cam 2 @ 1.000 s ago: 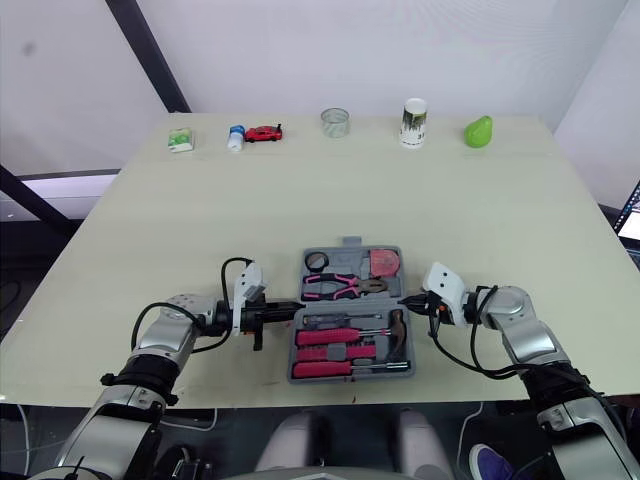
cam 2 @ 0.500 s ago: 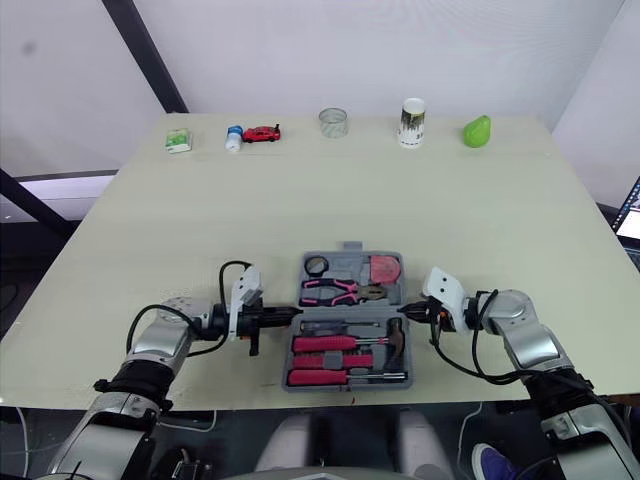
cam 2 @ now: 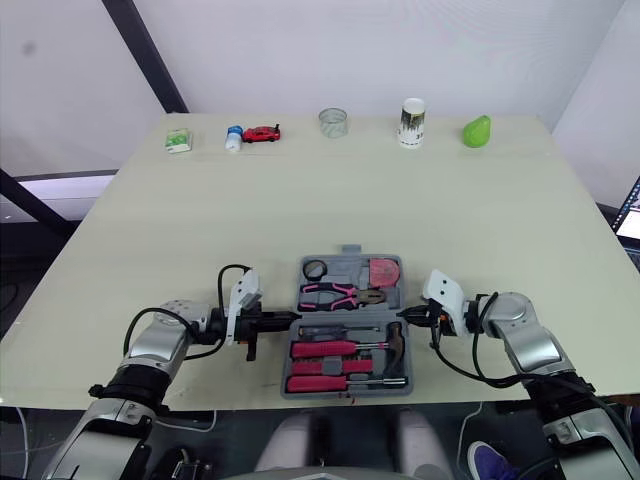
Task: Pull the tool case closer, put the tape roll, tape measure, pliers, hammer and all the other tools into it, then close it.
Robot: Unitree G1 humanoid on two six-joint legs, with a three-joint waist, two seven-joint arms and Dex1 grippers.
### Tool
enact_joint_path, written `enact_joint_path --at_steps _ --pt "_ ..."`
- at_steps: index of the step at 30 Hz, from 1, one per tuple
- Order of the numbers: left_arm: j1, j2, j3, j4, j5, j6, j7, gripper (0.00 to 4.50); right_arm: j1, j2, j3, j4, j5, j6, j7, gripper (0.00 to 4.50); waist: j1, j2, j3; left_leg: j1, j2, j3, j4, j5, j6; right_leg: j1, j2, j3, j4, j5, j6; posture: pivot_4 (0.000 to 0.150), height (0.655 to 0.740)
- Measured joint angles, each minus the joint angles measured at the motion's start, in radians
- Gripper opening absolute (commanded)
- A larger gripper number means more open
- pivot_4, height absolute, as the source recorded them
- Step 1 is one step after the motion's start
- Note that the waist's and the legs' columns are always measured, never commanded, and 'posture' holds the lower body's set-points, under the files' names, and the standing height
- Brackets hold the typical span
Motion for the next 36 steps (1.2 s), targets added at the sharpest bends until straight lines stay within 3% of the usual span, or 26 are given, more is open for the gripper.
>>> enact_joint_path --at_steps 26,36 --pt "0.029 0.019 -0.001 -0.037 -0.007 0.013 -0.001 0.00 0.005 0.002 0.003 -0.008 0.002 0.008 0.009 0.04 0.000 0.000 0.000 0.000 0.000 0.000 0.000 0.000 0.000 0.000 0.000 0.000 0.000 0.000 0.000 0.150 0.7400" --pt "0.082 0.116 0.072 -0.105 -0.057 0.042 0.007 0.00 0.048 -0.070 -0.097 -0.037 0.080 0.053 0.004 0.04 0.000 0.000 0.000 0.000 0.000 0.000 0.000 0.000 0.000 0.000 0.000 0.000 0.000 0.000 0.000 0.150 0.7400"
